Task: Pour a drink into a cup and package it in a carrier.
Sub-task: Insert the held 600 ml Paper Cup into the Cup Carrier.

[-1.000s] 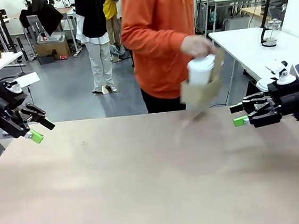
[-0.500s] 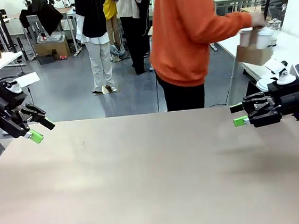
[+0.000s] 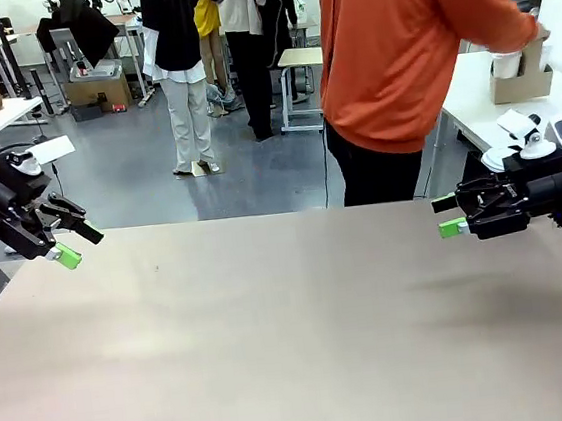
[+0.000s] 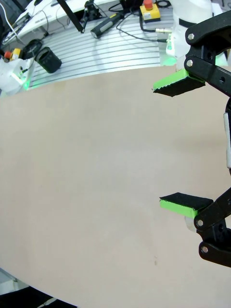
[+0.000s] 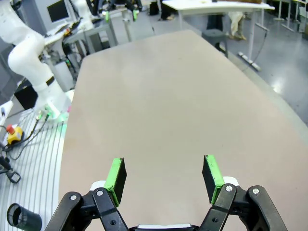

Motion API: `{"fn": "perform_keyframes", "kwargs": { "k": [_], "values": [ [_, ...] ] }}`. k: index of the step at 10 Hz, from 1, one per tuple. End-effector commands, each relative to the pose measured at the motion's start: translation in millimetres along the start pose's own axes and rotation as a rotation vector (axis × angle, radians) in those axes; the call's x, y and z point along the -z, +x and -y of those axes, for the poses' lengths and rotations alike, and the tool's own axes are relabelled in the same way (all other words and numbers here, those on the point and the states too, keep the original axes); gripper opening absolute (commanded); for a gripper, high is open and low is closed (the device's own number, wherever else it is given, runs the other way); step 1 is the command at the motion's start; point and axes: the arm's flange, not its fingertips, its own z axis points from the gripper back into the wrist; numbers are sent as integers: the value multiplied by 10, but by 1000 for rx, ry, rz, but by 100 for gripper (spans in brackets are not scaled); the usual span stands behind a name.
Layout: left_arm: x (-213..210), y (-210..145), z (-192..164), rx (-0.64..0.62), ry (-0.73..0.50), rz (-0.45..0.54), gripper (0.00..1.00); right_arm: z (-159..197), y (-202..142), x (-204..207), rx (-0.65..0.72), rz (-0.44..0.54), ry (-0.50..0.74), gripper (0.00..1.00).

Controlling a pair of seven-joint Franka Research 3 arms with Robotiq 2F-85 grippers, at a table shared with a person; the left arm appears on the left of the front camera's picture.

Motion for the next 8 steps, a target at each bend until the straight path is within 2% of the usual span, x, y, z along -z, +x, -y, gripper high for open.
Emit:
{"fn": "perform_keyframes", "kwargs": {
  "k": [1, 8],
  "values": [
    [-1, 14, 15, -4, 11, 2, 100, 5, 12, -31, -24, 12, 4, 81],
    [-1, 14, 15, -4, 11, 2, 100, 5, 12, -31, -24, 12, 4, 81]
  ]
}}
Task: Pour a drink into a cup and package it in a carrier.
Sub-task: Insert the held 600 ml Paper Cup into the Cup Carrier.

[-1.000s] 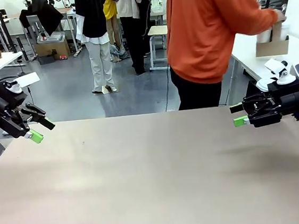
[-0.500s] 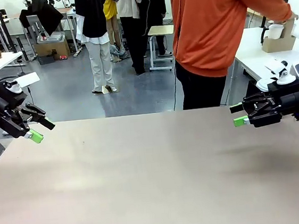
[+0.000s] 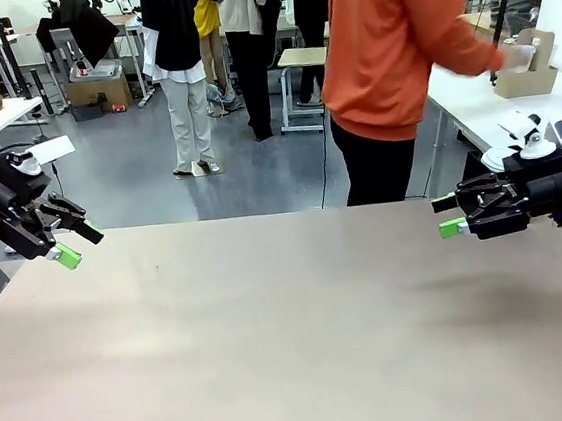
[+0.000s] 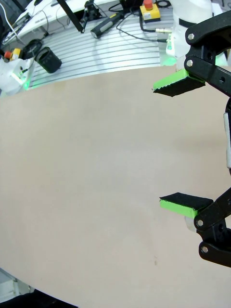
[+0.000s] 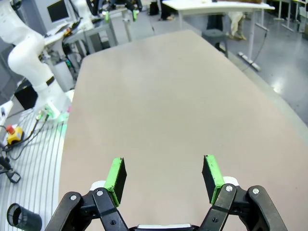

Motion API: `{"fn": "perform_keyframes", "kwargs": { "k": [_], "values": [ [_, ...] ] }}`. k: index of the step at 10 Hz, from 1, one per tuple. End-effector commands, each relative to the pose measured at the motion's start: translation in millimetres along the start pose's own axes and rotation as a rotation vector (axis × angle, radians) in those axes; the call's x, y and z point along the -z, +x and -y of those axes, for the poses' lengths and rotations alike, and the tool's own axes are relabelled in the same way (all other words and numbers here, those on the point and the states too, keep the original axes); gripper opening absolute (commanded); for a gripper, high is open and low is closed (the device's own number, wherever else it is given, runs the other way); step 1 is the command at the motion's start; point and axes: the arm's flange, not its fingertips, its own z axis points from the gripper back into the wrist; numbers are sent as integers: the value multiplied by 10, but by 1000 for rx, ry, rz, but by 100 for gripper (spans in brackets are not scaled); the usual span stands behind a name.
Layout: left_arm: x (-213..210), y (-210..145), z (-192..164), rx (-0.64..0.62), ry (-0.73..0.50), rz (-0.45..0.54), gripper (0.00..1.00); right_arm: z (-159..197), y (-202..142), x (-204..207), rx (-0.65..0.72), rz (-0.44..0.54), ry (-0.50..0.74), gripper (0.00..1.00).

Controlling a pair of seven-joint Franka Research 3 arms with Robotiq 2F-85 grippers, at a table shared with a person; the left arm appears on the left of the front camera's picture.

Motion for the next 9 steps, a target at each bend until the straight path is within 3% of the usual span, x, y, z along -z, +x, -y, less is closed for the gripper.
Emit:
{"fn": "perform_keyframes", "kwargs": {
  "k": [1, 9],
  "values": [
    [-1, 14, 15, -4, 11, 2, 100, 5, 12, -31, -24, 12, 4, 81],
    [-1, 14, 15, -4, 11, 2, 100, 5, 12, -31, -24, 12, 4, 81]
  ]
}}
